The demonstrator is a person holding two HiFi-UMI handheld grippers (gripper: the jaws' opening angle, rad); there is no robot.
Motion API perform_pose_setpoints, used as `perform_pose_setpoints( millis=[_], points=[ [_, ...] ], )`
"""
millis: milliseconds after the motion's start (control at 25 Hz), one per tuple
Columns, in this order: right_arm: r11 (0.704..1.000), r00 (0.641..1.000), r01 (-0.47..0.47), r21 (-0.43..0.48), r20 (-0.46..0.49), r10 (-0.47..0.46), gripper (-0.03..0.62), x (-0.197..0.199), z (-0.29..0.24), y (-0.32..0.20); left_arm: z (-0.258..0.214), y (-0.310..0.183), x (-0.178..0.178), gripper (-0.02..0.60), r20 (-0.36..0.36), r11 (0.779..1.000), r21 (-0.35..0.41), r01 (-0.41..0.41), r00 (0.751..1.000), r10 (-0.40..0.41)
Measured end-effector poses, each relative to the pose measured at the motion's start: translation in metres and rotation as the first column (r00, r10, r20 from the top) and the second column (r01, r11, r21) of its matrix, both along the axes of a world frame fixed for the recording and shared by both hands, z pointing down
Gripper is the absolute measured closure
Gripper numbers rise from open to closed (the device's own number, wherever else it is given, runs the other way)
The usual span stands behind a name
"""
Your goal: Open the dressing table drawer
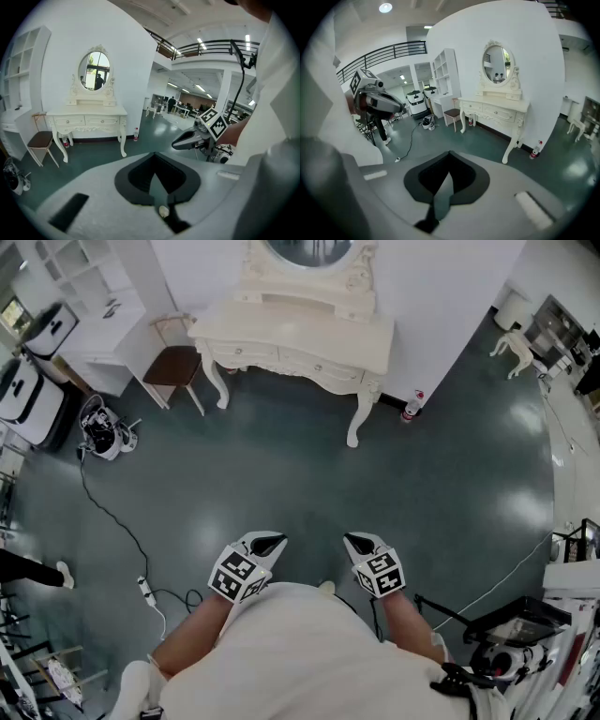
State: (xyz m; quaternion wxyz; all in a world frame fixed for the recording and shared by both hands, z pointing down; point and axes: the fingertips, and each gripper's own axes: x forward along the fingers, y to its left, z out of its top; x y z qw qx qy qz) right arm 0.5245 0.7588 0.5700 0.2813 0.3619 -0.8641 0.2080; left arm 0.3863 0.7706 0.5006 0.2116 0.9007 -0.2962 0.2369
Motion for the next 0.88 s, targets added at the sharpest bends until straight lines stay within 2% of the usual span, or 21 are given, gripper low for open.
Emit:
perform_pose_setpoints(
  millis=[160,400,560,720,760,880],
  points=[
    [1.0,1.0,0.015,0.014,-0.009,-0.015,0.595,-0.051,-0.019,-0.019,-0.022,-0.016,-0.051,0.578,-0.045,1.0,0.013,0.027,0.999,-0.027],
    [0.999,0.999,0.041,0.004,-0.025,-0.041,0.595,-0.165,-0.011,-0.049,-0.01,-0.042,-0.177,0.578,-0.078,0.997,0.005,0.083,0.994,-0.082],
    [1.0,1.0,0.025,0.018,0.003,-0.025,0.594,-0.225,-0.012,-0.067,-0.005,-0.048,-0.24,0.578,-0.077,0.995,0.002,0.098,0.992,-0.097],
    [0.999,1.0,0.025,0.037,0.017,-0.025,0.585,-0.276,-0.011,-0.089,0.008,-0.064,-0.291,0.578,-0.055,0.994,0.001,0.111,0.992,-0.111],
    [0.999,0.999,0.03,0.036,0.019,-0.03,0.554,-0.286,-0.011,-0.094,0.011,-0.068,-0.299,0.578,-0.061,0.993,-0.004,0.117,0.991,-0.117],
    [0.999,0.999,0.037,0.036,0.016,-0.038,0.549,-0.309,-0.01,-0.116,0.017,-0.089,-0.32,0.578,-0.093,0.99,-0.017,0.136,0.986,-0.137]
  ],
)
